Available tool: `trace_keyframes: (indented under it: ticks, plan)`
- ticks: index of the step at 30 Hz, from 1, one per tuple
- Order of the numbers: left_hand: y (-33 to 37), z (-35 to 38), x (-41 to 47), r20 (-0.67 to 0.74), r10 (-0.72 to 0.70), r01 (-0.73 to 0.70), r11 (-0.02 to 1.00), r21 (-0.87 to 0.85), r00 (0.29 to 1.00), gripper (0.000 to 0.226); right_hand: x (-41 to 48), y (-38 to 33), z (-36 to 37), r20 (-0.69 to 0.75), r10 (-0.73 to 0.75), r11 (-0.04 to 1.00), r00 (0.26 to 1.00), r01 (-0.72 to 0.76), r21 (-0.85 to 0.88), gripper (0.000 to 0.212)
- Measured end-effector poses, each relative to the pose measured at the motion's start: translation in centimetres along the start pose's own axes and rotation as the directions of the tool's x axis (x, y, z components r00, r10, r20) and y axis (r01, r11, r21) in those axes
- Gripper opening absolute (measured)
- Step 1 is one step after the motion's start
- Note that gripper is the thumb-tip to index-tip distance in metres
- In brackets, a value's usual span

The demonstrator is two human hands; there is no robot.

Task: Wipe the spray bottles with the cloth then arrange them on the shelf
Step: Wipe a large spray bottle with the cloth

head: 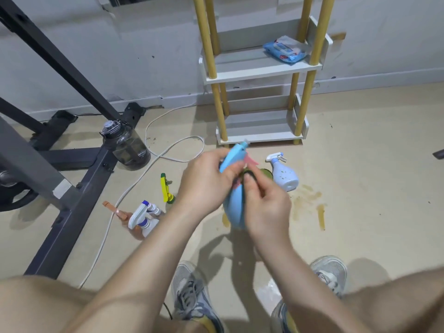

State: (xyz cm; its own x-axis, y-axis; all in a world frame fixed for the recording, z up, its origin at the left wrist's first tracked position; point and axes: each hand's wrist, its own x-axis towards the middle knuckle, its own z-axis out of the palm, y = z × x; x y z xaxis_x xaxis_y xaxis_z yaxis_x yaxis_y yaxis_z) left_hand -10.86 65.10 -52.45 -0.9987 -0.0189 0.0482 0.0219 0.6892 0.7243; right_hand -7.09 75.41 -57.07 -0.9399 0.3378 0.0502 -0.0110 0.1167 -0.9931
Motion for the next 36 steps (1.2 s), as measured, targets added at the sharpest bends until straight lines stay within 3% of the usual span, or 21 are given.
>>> trace_keyframes:
  ticks: [2, 4, 6, 9, 11, 12, 13, 15, 17, 19, 22, 24, 26, 28, 31, 33, 36]
  plan:
    - [-0.3, 0.3, -0.7, 0.035, -0.032, 0.032, 0.999, -0.005, 0.999, 0.018, 1.7, -0.1, -1.0, 0.013, 0.248, 0.937, 0.969, -0.243, 0.251, 0.019]
    - [-0.2, 0.6, -1.0, -0.068, -0.029, 0.034, 0.997, 0.064, 0.997, 0.018, 1.8, -1.0, -2.3, -0.055, 0.27, 0.913, 0.961, -0.237, 0.333, 0.017]
    - [0.3, 0.8, -1.1, -0.147, -0.003, 0.021, 0.992, 0.121, 0.989, 0.018, 1.4, -2.4, -3.0, -0.16, 0.123, 0.939, 0.979, -0.063, 0.339, 0.018]
    - [1.3, 1.4, -1.4, -0.161, 0.054, -0.025, 0.984, 0.178, 0.985, 0.011, 1.0, -3.6, -2.2, -0.166, -0.196, 0.947, 0.966, 0.231, 0.225, 0.019]
    - [1.5, 1.5, -1.9, -0.197, 0.06, -0.025, 0.985, 0.171, 0.979, 0.028, 1.2, -3.0, -1.3, -0.074, -0.507, 0.862, 0.859, 0.504, -0.059, 0.022]
    - [1.6, 1.4, -2.1, -0.219, 0.079, -0.046, 0.987, 0.151, 0.972, 0.027, 1.4, -2.1, -1.1, -0.005, -0.617, 0.776, 0.787, 0.607, -0.172, 0.022]
    - [1.6, 1.4, -2.2, -0.229, 0.107, -0.078, 0.988, 0.134, 0.968, 0.021, 2.0, -1.2, -1.2, 0.018, -0.65, 0.735, 0.76, 0.634, -0.24, 0.022]
    - [1.5, 1.5, -2.7, -0.21, 0.173, -0.143, 0.978, 0.15, 0.962, 0.012, 3.1, -0.2, -1.6, -0.023, -0.521, 0.835, 0.853, 0.504, -0.22, 0.02]
    - [1.1, 2.0, -3.0, -0.199, 0.26, -0.21, 0.947, 0.243, 0.945, 0.018, 3.7, 0.3, -1.5, -0.03, -0.307, 0.95, 0.951, 0.305, -0.071, 0.017]
    - [0.8, 2.3, -3.3, -0.186, 0.294, -0.229, 0.923, 0.308, 0.938, 0.018, 3.9, 0.6, -1.1, 0.024, -0.209, 0.976, 0.978, 0.21, -0.048, 0.014]
    - [0.2, 2.3, -3.5, -0.182, 0.316, -0.236, 0.902, 0.36, 0.931, 0.007, 4.8, 0.9, -1.5, 0.037, -0.188, 0.966, 0.981, 0.192, -0.172, 0.016]
    - [0.5, 1.5, -3.5, -0.164, 0.175, -0.124, 0.951, 0.282, 0.971, 0.005, 5.8, 1.0, -2.6, -0.079, -0.182, 0.967, 0.98, 0.164, -0.193, 0.017]
    - [0.4, 0.7, -2.9, -0.133, -0.053, 0.065, 0.994, 0.086, 0.99, 0.008, 5.6, 0.5, -3.7, -0.17, -0.261, 0.962, 0.95, 0.241, -0.132, 0.017]
    - [0.5, 0.4, -2.4, -0.106, -0.166, 0.155, 0.983, -0.1, 0.981, 0.008, 4.0, -0.2, -2.9, -0.048, -0.408, 0.91, 0.912, 0.402, -0.099, 0.019]
    - [1.5, 1.3, -2.7, -0.073, -0.154, 0.138, 0.972, -0.188, 0.985, 0.012, 2.6, 1.0, -0.7, 0.14, -0.541, 0.816, 0.829, 0.558, -0.151, 0.02]
    - [1.9, 1.9, -3.3, -0.071, -0.175, 0.159, 0.968, -0.196, 0.982, 0.018, 4.1, 1.7, -0.5, 0.098, -0.455, 0.874, 0.885, 0.465, -0.138, 0.019]
    - [1.1, 2.6, -3.5, -0.1, -0.197, 0.173, 0.963, -0.207, 0.975, 0.03, 6.4, 1.9, -1.3, -0.03, -0.15, 0.989, 0.988, 0.151, 0.002, 0.019]
